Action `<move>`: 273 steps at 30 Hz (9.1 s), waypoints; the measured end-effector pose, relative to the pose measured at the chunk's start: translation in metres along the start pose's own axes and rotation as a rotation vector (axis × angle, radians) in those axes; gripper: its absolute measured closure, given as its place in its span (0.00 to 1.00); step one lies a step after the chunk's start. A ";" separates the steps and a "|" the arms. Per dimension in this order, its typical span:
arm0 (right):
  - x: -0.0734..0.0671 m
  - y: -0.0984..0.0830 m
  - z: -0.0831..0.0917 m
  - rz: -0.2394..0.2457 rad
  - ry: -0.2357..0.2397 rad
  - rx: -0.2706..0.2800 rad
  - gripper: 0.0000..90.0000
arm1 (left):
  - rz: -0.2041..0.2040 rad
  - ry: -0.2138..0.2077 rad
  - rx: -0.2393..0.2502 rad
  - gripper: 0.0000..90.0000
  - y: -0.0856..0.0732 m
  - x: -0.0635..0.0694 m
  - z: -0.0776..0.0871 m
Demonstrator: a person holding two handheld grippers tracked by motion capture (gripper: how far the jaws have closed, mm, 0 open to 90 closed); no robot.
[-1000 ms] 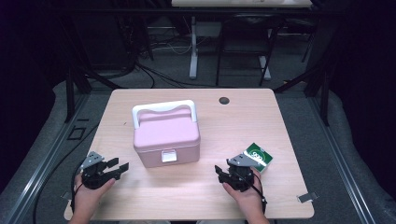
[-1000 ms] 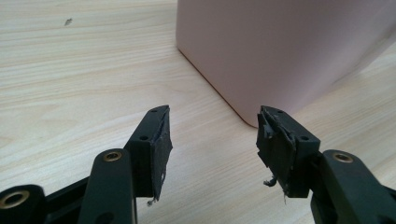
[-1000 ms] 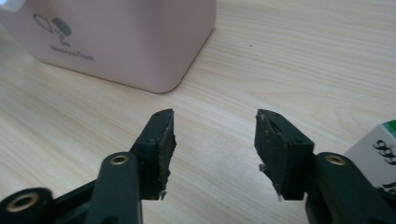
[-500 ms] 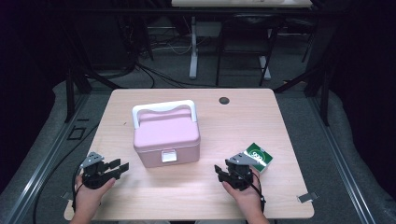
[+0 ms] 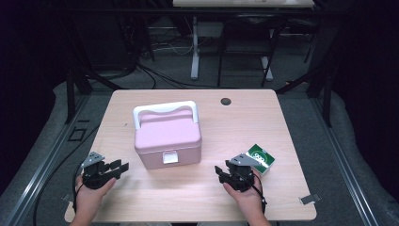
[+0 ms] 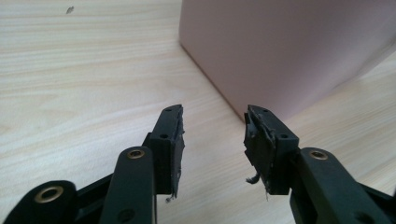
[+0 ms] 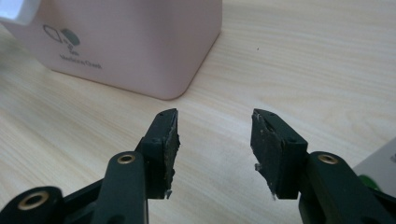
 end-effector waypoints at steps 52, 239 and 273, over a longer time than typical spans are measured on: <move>-0.006 0.081 -0.069 -0.006 0.005 0.049 0.82 | -0.045 -0.022 0.062 0.96 0.049 0.028 -0.024; -0.029 0.084 0.052 0.153 0.307 -0.013 0.74 | -0.267 -0.337 -0.049 0.75 0.091 0.112 0.022; -0.024 0.109 0.059 0.072 0.323 0.015 0.83 | -0.206 -0.352 -0.059 0.82 0.122 0.107 0.027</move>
Point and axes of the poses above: each handheld gripper's, and its own axes: z roughly backward along the jaws, y roughly out of its top, x roughly to its right, the point moved 8 cm from there along -z, roughly forward along the jaws, and after that the axes turned 2 degrees about -z, right-handed, at the moved point
